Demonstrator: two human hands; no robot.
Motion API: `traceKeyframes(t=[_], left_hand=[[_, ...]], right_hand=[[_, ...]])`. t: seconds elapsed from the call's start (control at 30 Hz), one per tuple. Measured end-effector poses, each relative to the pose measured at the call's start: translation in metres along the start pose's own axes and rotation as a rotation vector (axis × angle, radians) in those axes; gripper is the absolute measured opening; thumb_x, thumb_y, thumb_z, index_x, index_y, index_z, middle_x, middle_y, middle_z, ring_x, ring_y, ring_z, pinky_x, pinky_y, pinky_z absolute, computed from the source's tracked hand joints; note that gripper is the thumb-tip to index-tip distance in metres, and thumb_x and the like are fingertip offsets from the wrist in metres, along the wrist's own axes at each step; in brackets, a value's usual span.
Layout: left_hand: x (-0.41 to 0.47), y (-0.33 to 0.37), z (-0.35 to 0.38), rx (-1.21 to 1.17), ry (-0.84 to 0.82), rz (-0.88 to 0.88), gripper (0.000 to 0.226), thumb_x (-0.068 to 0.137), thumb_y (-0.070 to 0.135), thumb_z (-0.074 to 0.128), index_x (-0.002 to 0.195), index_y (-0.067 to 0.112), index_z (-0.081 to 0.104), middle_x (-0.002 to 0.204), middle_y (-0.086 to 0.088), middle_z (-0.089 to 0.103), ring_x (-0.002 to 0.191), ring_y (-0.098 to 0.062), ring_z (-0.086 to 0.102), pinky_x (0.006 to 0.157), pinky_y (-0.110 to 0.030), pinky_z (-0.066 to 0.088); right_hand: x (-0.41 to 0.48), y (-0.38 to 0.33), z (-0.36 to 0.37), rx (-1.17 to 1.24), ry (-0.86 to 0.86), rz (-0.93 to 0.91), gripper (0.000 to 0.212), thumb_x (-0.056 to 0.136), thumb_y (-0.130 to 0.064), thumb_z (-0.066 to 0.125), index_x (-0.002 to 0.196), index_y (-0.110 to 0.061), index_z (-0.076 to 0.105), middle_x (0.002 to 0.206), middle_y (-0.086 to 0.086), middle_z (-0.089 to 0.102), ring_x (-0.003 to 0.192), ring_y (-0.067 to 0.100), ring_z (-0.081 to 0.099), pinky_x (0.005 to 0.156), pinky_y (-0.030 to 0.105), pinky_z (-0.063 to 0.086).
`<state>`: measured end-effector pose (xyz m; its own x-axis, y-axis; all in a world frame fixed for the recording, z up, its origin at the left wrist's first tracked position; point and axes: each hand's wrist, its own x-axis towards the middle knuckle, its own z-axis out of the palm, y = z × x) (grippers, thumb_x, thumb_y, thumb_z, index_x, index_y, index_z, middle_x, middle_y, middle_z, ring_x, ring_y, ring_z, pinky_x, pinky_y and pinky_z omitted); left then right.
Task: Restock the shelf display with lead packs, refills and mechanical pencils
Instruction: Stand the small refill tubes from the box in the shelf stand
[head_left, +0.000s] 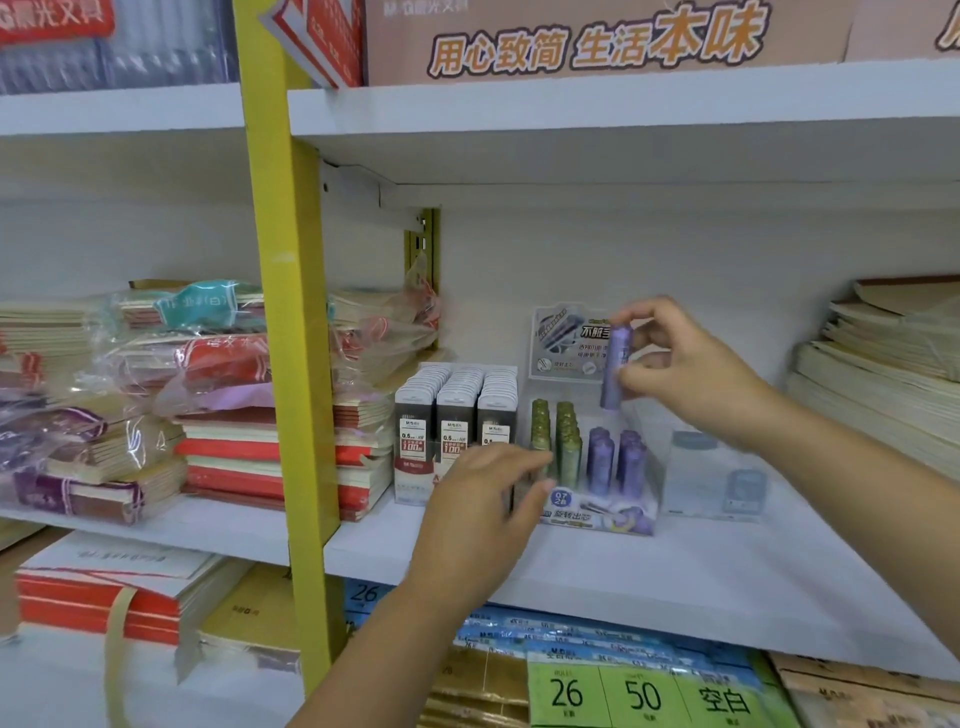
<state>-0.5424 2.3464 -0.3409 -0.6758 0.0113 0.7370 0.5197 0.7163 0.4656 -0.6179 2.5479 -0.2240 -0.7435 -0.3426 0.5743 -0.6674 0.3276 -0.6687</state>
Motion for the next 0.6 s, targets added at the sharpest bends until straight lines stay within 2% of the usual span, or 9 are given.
traceKeyframes(t=[0.07,0.17,0.23,0.33,0.43,0.6], left_hand=[[-0.002,-0.002,0.002,0.112,-0.024,0.080,0.031,0.094,0.030,0.065,0.123,0.022,0.070,0.112,0.009,0.070,0.106,-0.006,0.055,0.096,-0.021,0.043],[-0.005,-0.001,0.006,0.194,-0.046,0.130,0.032,0.093,0.037,0.059,0.120,0.023,0.072,0.109,0.007,0.073,0.104,-0.012,0.060,0.090,-0.028,0.049],[-0.006,0.000,0.006,0.205,-0.045,0.140,0.034,0.093,0.040,0.056,0.118,0.023,0.073,0.106,0.008,0.073,0.102,-0.012,0.061,0.087,-0.029,0.051],[-0.005,-0.003,0.007,0.202,-0.053,0.134,0.033,0.094,0.040,0.057,0.118,0.026,0.073,0.107,0.010,0.072,0.103,-0.010,0.059,0.088,-0.029,0.051],[-0.005,-0.004,0.008,0.207,-0.058,0.119,0.032,0.095,0.041,0.057,0.120,0.028,0.071,0.110,0.012,0.070,0.106,-0.007,0.055,0.089,-0.027,0.048],[-0.006,-0.004,0.008,0.202,-0.066,0.114,0.032,0.095,0.042,0.057,0.121,0.029,0.071,0.112,0.012,0.070,0.108,-0.006,0.054,0.090,-0.025,0.047]], right_hand=[[0.012,0.008,0.000,-0.122,-0.019,-0.018,0.044,0.081,0.001,0.066,0.096,-0.038,0.051,0.100,0.003,0.058,0.072,0.018,0.060,0.070,0.031,0.055],[0.022,0.018,0.005,-0.287,-0.079,0.000,0.036,0.080,-0.004,0.070,0.091,-0.033,0.053,0.096,0.000,0.062,0.076,0.018,0.061,0.074,0.032,0.051],[0.024,0.021,0.008,-0.287,-0.129,0.024,0.029,0.080,-0.002,0.071,0.090,-0.026,0.058,0.092,0.000,0.064,0.071,0.015,0.065,0.074,0.035,0.056],[0.025,0.022,0.011,-0.275,-0.210,0.066,0.022,0.079,-0.001,0.073,0.089,-0.017,0.062,0.092,0.003,0.066,0.061,0.008,0.067,0.063,0.024,0.059],[0.025,0.021,0.010,-0.338,-0.240,0.084,0.024,0.077,0.001,0.074,0.083,-0.019,0.063,0.093,0.006,0.067,0.061,0.006,0.066,0.064,0.023,0.058],[0.025,0.019,0.009,-0.476,-0.259,0.054,0.029,0.076,-0.003,0.077,0.078,-0.027,0.060,0.089,-0.003,0.067,0.069,0.004,0.063,0.073,0.027,0.056]])
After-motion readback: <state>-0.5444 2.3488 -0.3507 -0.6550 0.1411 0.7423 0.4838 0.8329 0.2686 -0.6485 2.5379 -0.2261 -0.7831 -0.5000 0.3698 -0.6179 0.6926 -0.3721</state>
